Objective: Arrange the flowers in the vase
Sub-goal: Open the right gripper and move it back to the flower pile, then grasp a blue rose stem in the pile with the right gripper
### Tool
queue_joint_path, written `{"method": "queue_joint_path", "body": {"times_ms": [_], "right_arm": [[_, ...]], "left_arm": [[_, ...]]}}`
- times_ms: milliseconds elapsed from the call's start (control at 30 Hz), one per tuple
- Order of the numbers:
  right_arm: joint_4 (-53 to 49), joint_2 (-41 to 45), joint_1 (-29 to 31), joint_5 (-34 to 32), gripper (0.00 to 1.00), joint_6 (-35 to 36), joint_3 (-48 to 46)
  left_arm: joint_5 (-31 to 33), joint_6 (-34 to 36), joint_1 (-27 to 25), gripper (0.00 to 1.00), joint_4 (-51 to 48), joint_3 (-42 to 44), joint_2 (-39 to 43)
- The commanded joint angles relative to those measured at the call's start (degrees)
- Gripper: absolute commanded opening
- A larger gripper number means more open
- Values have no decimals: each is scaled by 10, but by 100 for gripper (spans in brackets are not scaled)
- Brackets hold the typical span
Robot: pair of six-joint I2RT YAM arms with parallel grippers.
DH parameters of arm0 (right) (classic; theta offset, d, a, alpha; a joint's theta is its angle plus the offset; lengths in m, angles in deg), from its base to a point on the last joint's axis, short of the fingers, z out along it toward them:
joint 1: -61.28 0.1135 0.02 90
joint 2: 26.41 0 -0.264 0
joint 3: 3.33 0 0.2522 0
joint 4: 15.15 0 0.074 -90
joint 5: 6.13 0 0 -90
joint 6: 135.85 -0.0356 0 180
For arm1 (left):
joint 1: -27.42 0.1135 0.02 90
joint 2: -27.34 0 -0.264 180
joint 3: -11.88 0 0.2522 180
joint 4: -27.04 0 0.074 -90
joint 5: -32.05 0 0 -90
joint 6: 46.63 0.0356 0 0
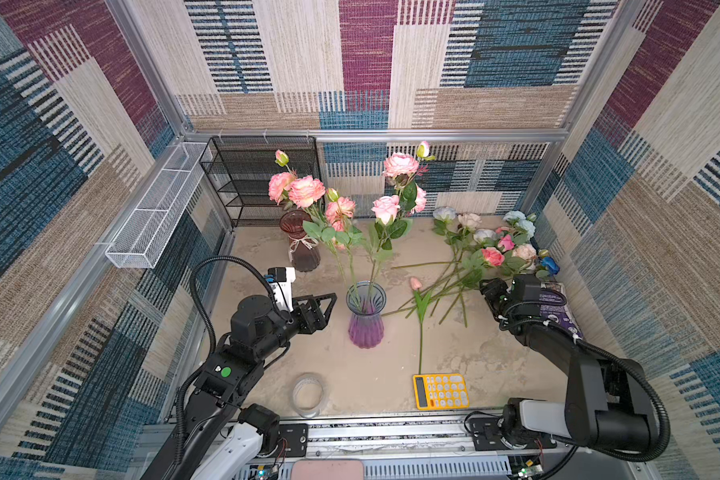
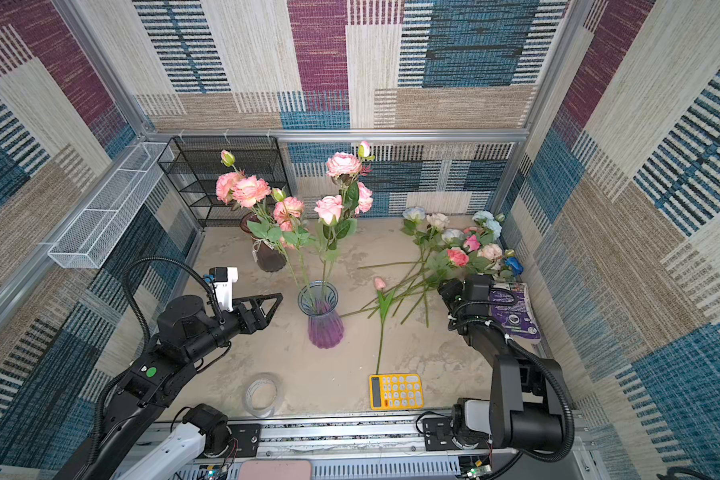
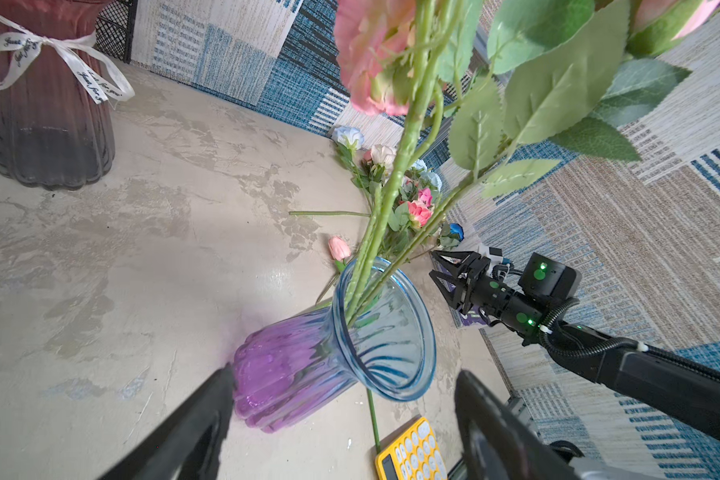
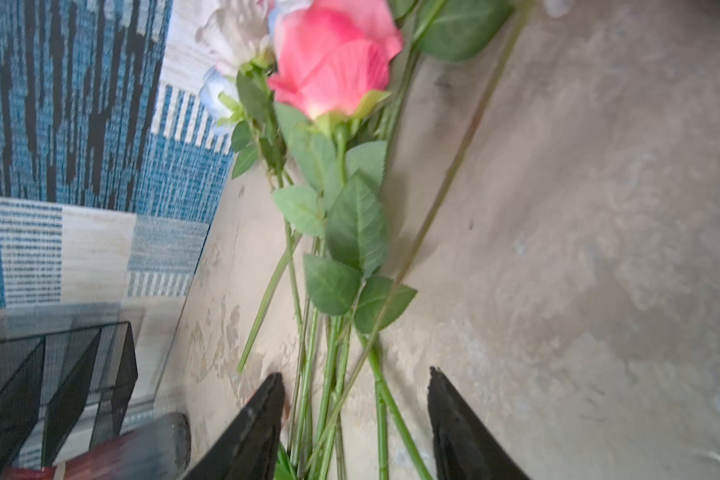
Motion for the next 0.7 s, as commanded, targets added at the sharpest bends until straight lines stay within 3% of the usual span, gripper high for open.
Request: {"method": "queue_joint_path", "body": {"times_ms": [0, 500, 667], "right_arm": [[88, -17, -18, 15, 58, -41, -3], [126, -184, -50, 36, 53, -62, 72], [121, -217, -52, 35, 35, -55, 94]], "left_arm": [[-6, -1, 1, 84, 18, -1, 1], [7, 11, 1, 84, 4, -14, -1], [8, 16, 1, 84, -2, -21, -6]]}}
